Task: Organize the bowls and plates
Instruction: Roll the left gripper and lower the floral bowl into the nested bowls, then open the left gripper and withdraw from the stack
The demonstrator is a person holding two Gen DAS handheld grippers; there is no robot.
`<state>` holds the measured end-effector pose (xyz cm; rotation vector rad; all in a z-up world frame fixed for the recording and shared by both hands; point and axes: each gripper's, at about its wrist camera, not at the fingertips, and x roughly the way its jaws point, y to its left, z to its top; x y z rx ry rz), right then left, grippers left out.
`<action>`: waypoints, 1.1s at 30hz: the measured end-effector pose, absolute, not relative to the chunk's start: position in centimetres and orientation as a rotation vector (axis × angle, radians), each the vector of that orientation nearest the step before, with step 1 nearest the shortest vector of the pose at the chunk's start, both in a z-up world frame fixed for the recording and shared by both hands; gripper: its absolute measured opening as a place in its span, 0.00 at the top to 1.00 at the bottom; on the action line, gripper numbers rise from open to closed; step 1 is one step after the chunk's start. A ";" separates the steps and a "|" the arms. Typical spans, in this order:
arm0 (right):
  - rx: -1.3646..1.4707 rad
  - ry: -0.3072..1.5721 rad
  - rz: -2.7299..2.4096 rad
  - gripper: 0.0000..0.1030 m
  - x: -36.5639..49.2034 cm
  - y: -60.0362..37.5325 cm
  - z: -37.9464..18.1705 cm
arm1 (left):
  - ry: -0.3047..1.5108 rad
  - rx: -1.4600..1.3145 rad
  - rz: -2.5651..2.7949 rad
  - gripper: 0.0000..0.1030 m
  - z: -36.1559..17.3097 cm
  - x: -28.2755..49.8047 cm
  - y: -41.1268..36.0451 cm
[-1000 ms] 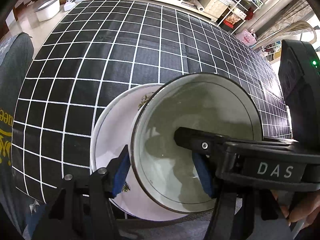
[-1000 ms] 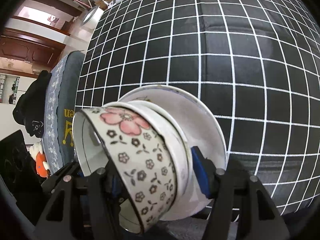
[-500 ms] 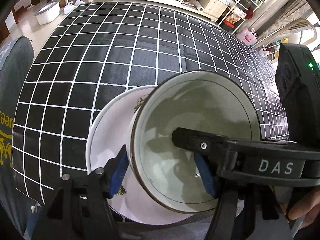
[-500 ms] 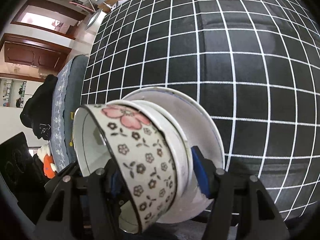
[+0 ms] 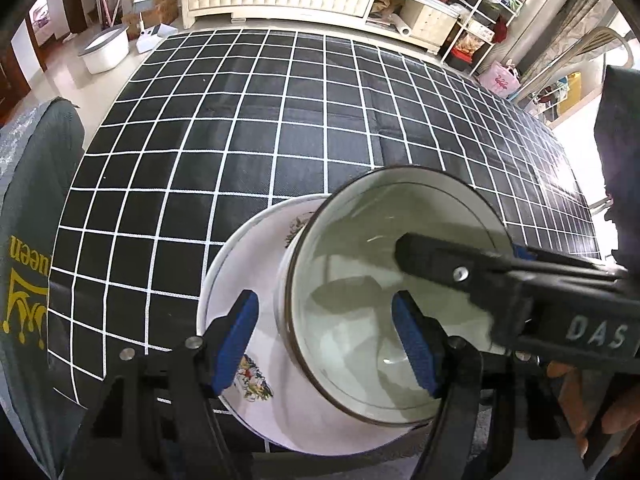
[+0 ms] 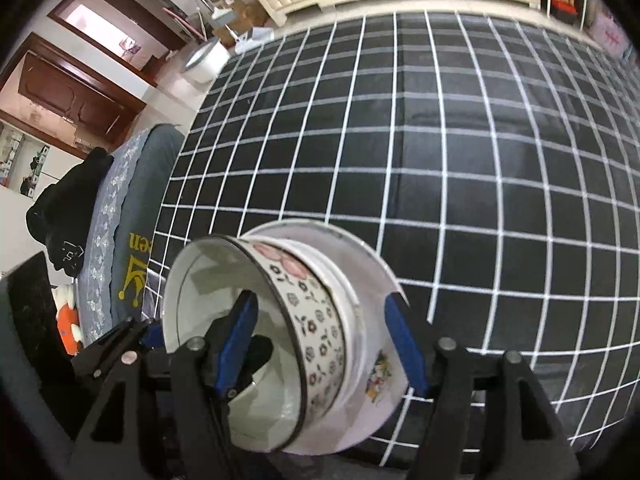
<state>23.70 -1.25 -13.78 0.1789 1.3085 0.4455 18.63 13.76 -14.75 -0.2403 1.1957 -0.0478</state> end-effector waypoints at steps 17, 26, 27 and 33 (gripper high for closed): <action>0.149 1.152 0.390 0.29 19.6 -5.2 -9.7 | 1.025 -0.203 0.055 0.35 -9.6 14.2 13.5; 0.026 0.984 0.311 0.28 14.7 -7.3 -5.7 | 0.866 -0.124 0.107 0.35 -5.1 9.7 11.1; 0.018 0.963 0.304 0.27 14.0 -7.5 -5.2 | 0.846 -0.110 0.112 0.35 -4.8 9.1 10.7; -0.012 0.852 0.257 0.20 9.8 -8.9 -3.4 | 0.756 -0.070 0.093 0.21 -3.3 5.3 8.5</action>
